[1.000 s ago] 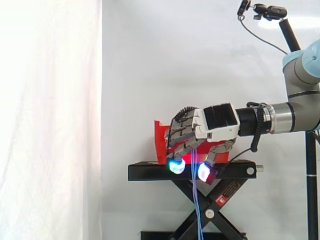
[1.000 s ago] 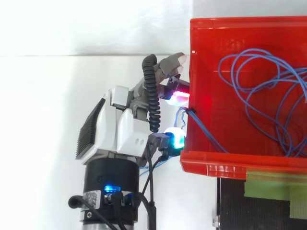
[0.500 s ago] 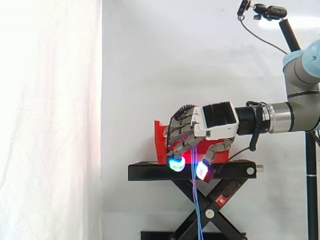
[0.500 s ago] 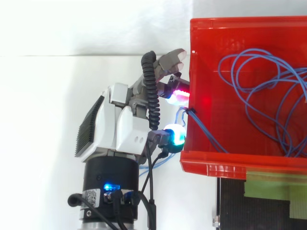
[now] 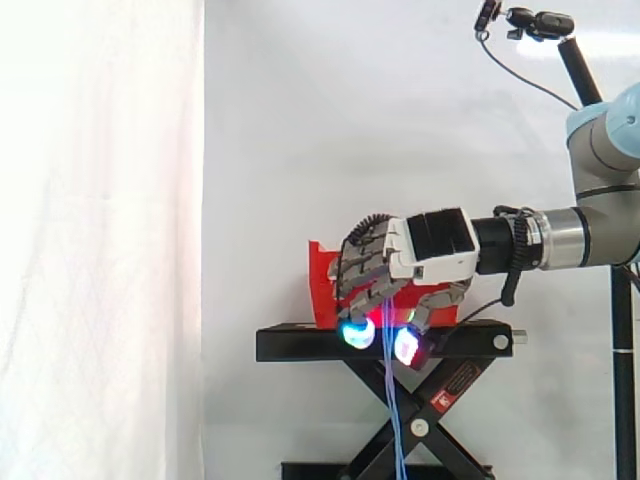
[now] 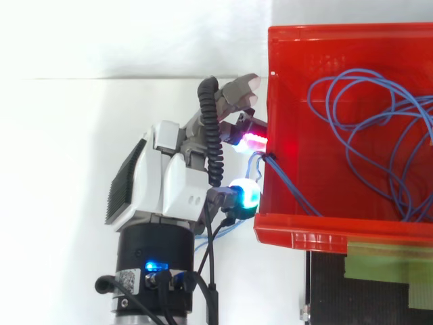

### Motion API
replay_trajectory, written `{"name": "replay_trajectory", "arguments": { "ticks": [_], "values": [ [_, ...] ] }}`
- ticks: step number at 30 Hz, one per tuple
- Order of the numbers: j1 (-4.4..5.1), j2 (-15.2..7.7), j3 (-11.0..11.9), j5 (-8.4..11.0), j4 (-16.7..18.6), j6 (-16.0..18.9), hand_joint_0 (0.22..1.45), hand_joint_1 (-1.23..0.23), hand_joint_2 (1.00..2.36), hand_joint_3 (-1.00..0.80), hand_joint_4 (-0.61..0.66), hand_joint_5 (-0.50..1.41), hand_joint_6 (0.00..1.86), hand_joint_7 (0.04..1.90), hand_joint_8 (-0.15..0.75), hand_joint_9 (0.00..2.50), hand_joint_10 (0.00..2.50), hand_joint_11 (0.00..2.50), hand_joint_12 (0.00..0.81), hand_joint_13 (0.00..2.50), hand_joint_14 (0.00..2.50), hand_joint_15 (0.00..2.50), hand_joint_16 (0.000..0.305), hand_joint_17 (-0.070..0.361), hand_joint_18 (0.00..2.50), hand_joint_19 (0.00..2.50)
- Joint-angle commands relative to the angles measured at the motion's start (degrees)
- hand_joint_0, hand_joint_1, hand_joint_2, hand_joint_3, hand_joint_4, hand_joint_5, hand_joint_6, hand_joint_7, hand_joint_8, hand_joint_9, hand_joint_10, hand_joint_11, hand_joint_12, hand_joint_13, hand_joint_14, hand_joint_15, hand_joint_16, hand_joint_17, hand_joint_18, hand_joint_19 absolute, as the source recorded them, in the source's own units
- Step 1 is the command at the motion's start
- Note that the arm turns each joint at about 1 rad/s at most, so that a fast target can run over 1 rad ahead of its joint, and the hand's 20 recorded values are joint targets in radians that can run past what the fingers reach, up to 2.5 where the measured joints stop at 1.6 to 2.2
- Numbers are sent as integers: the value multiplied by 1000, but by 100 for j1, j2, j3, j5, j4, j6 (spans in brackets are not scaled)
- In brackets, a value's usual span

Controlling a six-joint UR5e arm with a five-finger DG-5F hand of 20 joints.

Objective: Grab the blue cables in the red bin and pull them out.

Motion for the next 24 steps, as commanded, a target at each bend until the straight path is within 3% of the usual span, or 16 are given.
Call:
{"name": "replay_trajectory", "arguments": {
  "ticks": [1,24],
  "values": [
    [0,1,-42,0,16,0,715,-980,1000,-1000,71,879,1,851,260,714,14,404,365,594,14,375,47,107,453,429],
    [-26,1,-42,0,130,-17,731,-1011,1000,-1000,59,915,13,881,255,747,14,417,355,608,14,374,46,105,466,429]
  ]
}}
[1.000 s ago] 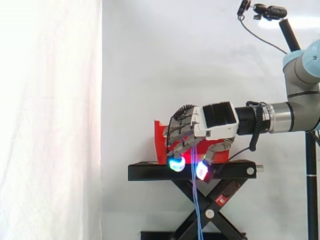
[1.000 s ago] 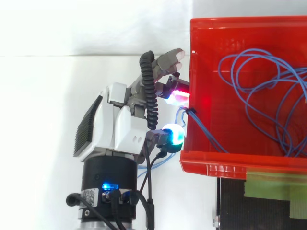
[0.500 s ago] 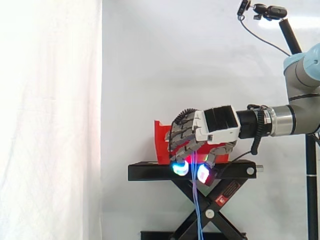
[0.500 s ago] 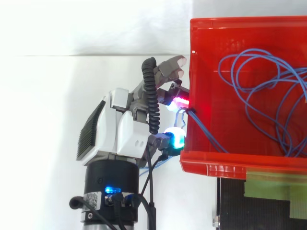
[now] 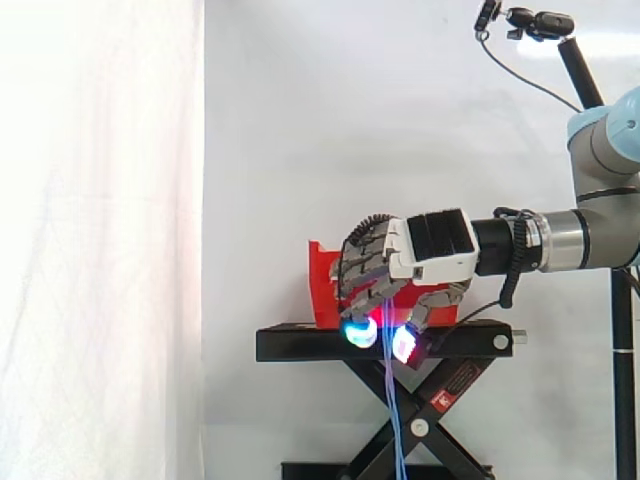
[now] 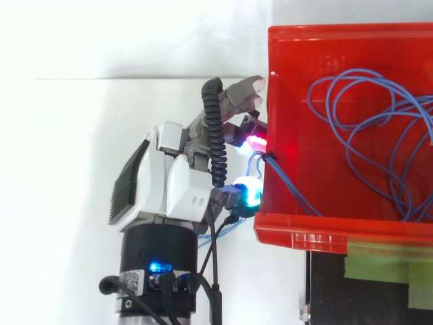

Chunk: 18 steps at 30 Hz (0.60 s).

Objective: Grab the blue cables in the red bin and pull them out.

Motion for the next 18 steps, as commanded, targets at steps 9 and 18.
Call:
{"name": "replay_trajectory", "arguments": {
  "ticks": [9,18],
  "values": [
    [-2,0,-1,-4,2,-4,740,-1001,1000,-1000,40,940,155,861,255,797,15,426,352,629,15,382,46,103,473,427],
    [-2,0,-1,-4,-24,-4,746,-985,1000,-1000,28,954,155,869,254,816,15,430,349,639,14,376,45,101,483,429]
  ]
}}
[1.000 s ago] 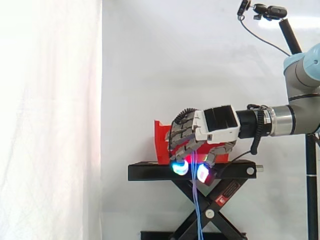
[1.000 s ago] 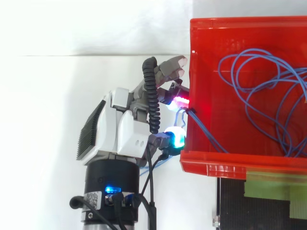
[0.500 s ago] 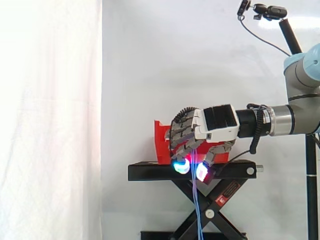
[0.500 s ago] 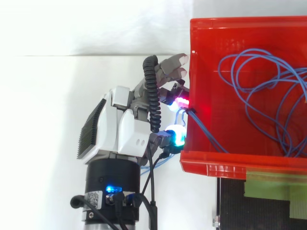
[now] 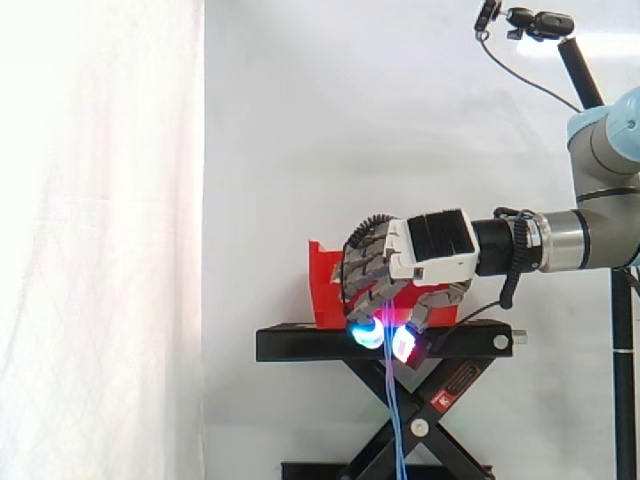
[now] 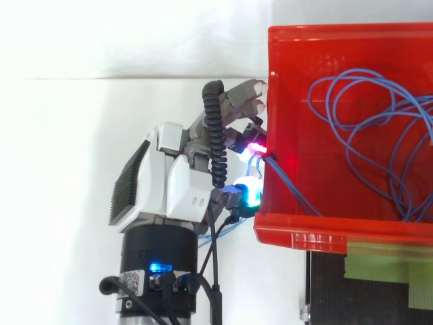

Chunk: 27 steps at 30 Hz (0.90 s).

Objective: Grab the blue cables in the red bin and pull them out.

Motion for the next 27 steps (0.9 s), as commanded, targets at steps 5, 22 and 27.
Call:
{"name": "replay_trajectory", "arguments": {
  "ticks": [5,22,27],
  "values": [
    [8,0,0,-5,1,-3,744,-961,1000,-1000,35,962,194,853,255,843,17,431,349,657,15,382,45,101,492,428],
    [17,0,0,4,-7,-3,755,-921,1000,-1000,18,981,278,844,255,886,16,447,347,684,16,384,44,98,515,437],
    [8,0,0,-5,-7,6,765,-904,1000,-1000,18,982,314,842,253,905,16,459,342,687,16,388,43,96,518,437]
  ]
}}
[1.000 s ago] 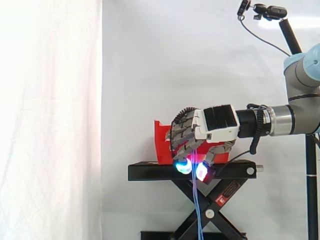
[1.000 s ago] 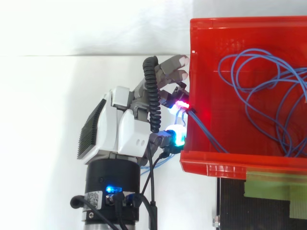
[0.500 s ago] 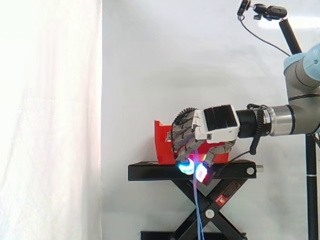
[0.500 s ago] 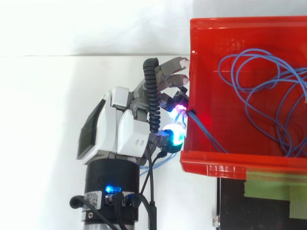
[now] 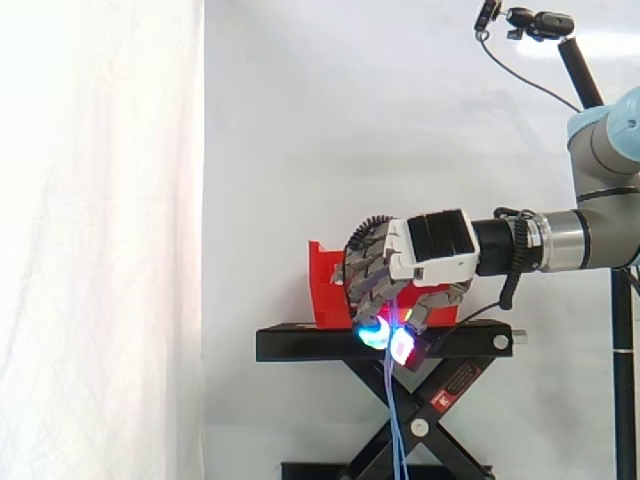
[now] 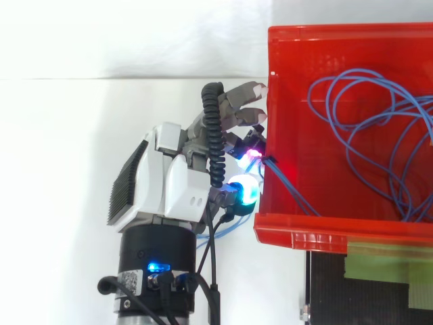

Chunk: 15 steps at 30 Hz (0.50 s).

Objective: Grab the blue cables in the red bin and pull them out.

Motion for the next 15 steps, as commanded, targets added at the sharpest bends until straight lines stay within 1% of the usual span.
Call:
{"name": "replay_trajectory", "arguments": {
  "ticks": [1,15],
  "values": [
    [4,0,0,-11,0,4,784,-903,1000,-1000,16,981,318,844,256,911,17,466,339,688,15,390,42,95,516,440],
    [4,0,0,-29,0,4,861,-872,1000,-1000,7,976,386,832,251,932,19,481,332,708,15,395,40,89,520,449]
  ]
}}
